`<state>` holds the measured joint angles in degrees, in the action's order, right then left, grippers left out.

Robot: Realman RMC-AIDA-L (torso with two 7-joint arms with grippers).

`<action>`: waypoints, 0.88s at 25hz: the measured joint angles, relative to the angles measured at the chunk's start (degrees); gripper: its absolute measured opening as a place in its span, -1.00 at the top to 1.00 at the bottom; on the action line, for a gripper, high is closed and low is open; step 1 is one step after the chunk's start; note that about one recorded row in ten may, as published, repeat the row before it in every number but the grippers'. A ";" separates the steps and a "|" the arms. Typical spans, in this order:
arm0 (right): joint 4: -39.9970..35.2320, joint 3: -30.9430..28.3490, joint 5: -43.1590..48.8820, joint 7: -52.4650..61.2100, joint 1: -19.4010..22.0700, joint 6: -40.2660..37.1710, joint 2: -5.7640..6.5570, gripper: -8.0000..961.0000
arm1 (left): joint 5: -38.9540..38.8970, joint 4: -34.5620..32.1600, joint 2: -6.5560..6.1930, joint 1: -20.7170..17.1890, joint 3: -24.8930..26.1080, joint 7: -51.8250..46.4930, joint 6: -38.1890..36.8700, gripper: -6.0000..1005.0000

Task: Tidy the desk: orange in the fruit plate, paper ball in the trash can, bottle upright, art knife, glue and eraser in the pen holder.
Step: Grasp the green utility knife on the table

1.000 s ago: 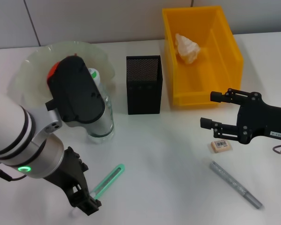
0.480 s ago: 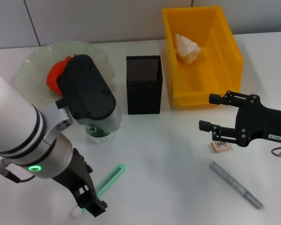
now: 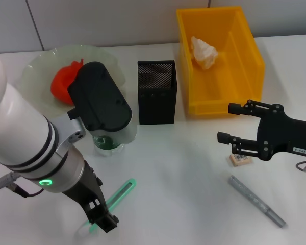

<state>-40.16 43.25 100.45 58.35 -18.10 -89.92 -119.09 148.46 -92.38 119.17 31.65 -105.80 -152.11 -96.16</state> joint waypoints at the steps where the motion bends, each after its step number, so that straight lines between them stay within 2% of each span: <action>1: 0.00 -0.01 0.00 0.00 0.00 0.08 0.00 -0.51 | 0.10 0.42 0.00 -0.08 -0.17 0.03 0.29 -0.71; 7: -0.01 -0.02 0.01 0.00 -0.05 0.74 0.00 -0.51 | 0.26 3.10 0.00 -0.20 -1.17 -0.04 1.79 -0.71; 22: -0.07 -0.08 -0.59 0.01 0.15 0.42 0.00 -0.51 | 0.37 4.48 -0.07 -1.32 -3.02 0.40 6.22 -0.71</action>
<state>-40.22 43.17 99.86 58.36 -17.96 -89.50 -119.09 148.83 -87.89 119.10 30.34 -108.82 -151.71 -89.94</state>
